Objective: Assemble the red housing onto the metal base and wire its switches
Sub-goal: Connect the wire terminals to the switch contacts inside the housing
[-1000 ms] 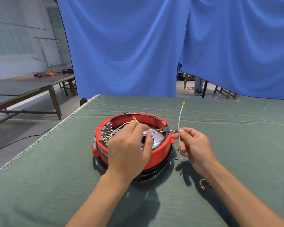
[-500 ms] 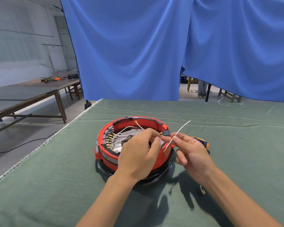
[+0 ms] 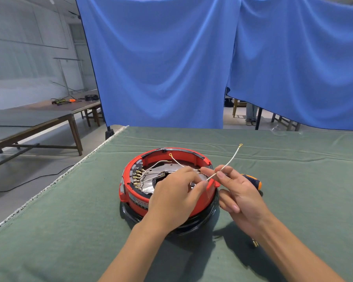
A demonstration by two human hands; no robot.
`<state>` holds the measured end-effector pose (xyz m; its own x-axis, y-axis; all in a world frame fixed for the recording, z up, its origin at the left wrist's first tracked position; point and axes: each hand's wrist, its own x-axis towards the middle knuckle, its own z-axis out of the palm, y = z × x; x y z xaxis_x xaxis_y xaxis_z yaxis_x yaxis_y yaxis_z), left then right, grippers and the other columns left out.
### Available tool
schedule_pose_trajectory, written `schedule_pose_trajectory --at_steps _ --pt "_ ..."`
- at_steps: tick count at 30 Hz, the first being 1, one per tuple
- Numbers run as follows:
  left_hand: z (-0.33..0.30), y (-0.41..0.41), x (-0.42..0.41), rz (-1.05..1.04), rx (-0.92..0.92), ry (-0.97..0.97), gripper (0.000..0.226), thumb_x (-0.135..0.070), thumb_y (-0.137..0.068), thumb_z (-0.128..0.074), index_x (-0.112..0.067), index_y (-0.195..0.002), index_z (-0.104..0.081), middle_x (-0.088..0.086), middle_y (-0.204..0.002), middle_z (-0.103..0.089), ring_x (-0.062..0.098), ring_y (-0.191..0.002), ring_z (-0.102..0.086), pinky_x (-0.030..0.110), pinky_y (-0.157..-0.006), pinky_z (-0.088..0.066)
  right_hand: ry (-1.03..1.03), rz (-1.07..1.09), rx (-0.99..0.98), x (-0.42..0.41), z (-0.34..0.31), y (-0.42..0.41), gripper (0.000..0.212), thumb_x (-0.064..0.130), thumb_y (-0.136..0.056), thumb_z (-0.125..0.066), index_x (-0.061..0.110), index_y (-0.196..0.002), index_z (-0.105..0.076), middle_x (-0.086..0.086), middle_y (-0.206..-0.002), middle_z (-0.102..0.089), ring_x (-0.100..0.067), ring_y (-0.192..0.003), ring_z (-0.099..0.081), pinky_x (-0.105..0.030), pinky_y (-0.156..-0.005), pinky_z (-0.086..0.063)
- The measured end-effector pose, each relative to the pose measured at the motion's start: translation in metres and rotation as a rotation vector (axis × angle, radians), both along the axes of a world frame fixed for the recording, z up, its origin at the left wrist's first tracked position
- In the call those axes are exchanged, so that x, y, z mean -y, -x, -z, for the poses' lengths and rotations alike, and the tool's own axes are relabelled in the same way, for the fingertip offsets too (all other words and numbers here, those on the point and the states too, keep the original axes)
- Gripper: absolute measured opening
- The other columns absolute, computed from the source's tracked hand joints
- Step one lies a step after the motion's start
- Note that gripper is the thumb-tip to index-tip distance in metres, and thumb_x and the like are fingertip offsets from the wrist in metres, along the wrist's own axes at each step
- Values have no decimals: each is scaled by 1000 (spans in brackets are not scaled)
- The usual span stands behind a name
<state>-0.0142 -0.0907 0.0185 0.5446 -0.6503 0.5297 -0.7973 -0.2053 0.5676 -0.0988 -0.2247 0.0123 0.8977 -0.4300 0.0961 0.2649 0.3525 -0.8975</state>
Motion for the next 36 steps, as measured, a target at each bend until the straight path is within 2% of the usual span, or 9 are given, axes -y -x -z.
schedule_pose_trajectory --at_steps 3,6,9,12,18,22,26,32,36 --pt "-1 -3 1 -45 -65 30 25 -31 -95 -53 -34 -71 -54 -15 -71 -54 8 -74 -51 40 -73 -45 220 230 -88 -1 2 -1 12 17 -91 -57 9 -83 -55 -6 -86 -75 -8 -28 -31 -17 -35 -27" --pt "-4 -5 3 -63 -111 -14 31 -29 -97 -49 -34 -66 -50 -14 -69 -53 11 -76 -51 41 -77 -45 586 606 -4 -4 7 1 23 15 -86 -68 12 -67 -54 4 -54 -60 -6 -39 -39 -19 -44 -34" --pt "-6 -6 3 -12 -119 -64 33 -31 -98 -47 -29 -66 -52 -11 -71 -54 15 -80 -53 46 -81 -45 1100 804 199 -7 0 4 13 13 -81 -69 22 -75 -63 22 -73 -59 -5 -68 -50 -18 -64 -42" --pt "-6 -7 2 30 -134 -24 32 -34 -96 -46 -29 -65 -53 -13 -68 -54 12 -75 -53 45 -77 -45 1377 741 245 -9 -4 -1 12 17 -80 -63 20 -87 -73 17 -99 -66 -14 -100 -52 -31 -89 -41" --pt "-8 -7 0 71 -211 73 35 -38 -92 -41 -24 -66 -59 -9 -65 -58 13 -69 -55 42 -72 -46 1372 583 191 0 1 1 8 21 -79 -69 21 -84 -74 15 -74 -66 -2 -78 -52 -27 -88 -35" --pt "-11 -6 -1 90 -359 148 36 -29 -83 -39 -34 -58 -65 -15 -67 -65 7 -68 -59 36 -72 -48 1304 569 153 -1 1 2 8 24 -78 -68 22 -83 -74 24 -73 -61 -2 -74 -50 -20 -84 -33" --pt "-11 -8 -2 131 -395 135 24 -27 -78 -49 -27 -65 -69 -8 -69 -67 10 -69 -61 41 -74 -50 1232 535 138 -1 3 2 8 24 -77 -68 24 -82 -74 25 -72 -60 -5 -76 -54 -27 -77 -41" --pt "-9 -9 -3 135 -329 82 25 -22 -91 -58 -25 -69 -70 -8 -70 -69 4 -67 -61 36 -72 -50 1099 463 88 -1 6 1 12 9 -80 -73 21 -80 -73 10 -72 -68 -10 -73 -58 -23 -72 -44" --pt "-6 -7 -3 64 -172 89 19 -28 -89 -61 -25 -72 -70 -12 -69 -67 8 -72 -62 36 -71 -50 873 263 21 -3 -2 1 14 15 -87 -67 17 -74 -71 7 -61 -66 -1 -53 -55 -15 -57 -42"
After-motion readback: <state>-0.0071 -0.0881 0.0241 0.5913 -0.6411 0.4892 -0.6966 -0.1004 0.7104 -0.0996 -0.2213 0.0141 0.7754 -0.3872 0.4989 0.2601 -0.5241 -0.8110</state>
